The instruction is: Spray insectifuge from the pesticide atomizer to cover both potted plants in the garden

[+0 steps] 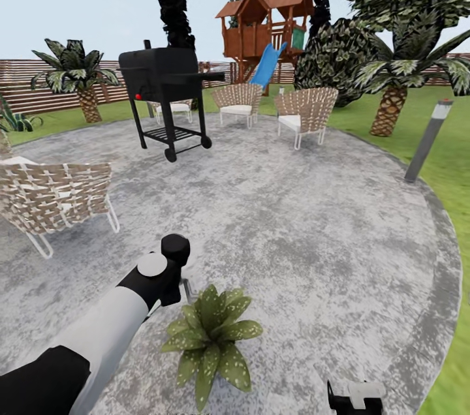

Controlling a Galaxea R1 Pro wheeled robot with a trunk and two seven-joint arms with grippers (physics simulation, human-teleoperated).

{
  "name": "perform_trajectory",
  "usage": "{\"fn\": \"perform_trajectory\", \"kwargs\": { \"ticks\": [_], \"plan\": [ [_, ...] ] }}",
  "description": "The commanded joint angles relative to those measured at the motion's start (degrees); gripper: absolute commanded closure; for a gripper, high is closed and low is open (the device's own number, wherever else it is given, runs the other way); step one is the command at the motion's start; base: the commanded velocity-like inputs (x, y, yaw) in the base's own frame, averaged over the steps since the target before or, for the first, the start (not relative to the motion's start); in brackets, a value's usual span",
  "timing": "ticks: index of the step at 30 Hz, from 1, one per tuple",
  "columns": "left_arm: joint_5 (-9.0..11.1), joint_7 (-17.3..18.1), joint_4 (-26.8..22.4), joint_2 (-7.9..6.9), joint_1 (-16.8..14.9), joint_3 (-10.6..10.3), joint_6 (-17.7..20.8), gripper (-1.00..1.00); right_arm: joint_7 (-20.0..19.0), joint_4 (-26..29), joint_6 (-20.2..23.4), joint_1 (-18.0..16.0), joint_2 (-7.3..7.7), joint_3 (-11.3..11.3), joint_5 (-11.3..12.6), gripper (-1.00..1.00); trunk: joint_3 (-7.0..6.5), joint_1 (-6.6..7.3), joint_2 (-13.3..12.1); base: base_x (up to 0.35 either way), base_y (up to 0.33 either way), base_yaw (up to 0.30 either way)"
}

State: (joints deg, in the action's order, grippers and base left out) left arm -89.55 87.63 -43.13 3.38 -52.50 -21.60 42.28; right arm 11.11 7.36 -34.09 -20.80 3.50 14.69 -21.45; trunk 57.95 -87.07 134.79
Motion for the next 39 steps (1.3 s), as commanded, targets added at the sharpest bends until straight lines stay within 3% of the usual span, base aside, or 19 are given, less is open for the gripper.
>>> {"fn": "perform_trajectory", "kwargs": {
  "ticks": [1, 14, 24, 27, 31, 39],
  "plan": [
    [-0.45, 0.52, -0.01, 0.03, -0.06, -0.10, 0.61, 1.00, 0.32, -0.06, -0.12, -0.03, -0.02, 0.25, -0.61, -1.00, 0.05, 0.01, 0.02, 0.000, -0.274, 0.278],
    [-0.43, 0.53, -0.03, -0.11, -0.06, 0.12, 0.61, 1.00, 0.32, -0.06, -0.11, -0.03, 0.06, 0.25, -0.70, -1.00, 0.05, 0.01, 0.02, -0.072, -0.260, 0.117],
    [-0.37, 0.34, 0.00, -0.44, -0.06, 0.18, 0.68, 1.00, 0.31, -0.06, -0.10, -0.03, -0.07, 0.16, -0.63, -1.00, 0.05, 0.01, 0.02, -0.024, -0.024, 0.119],
    [1.04, 0.33, -0.02, -0.45, -0.06, 0.33, 0.77, 1.00, 0.28, -0.06, -0.10, -0.03, -0.13, 0.17, -0.67, -1.00, 0.05, 0.01, 0.02, 0.000, 0.000, 0.274],
    [3.96, -0.02, 0.02, -0.30, -0.06, 2.19, 0.71, 1.00, 0.29, -0.06, -0.10, -0.03, -0.15, 0.16, -0.68, -1.00, 0.05, 0.01, 0.02, 0.000, 0.000, 0.276],
    [4.68, 0.17, 0.06, -0.22, 0.01, 2.68, 0.70, 1.00, 0.28, -0.06, -0.10, -0.03, -0.16, 0.20, -0.63, -1.00, 0.05, 0.01, 0.02, 0.000, 0.000, 0.069]
  ]
}}
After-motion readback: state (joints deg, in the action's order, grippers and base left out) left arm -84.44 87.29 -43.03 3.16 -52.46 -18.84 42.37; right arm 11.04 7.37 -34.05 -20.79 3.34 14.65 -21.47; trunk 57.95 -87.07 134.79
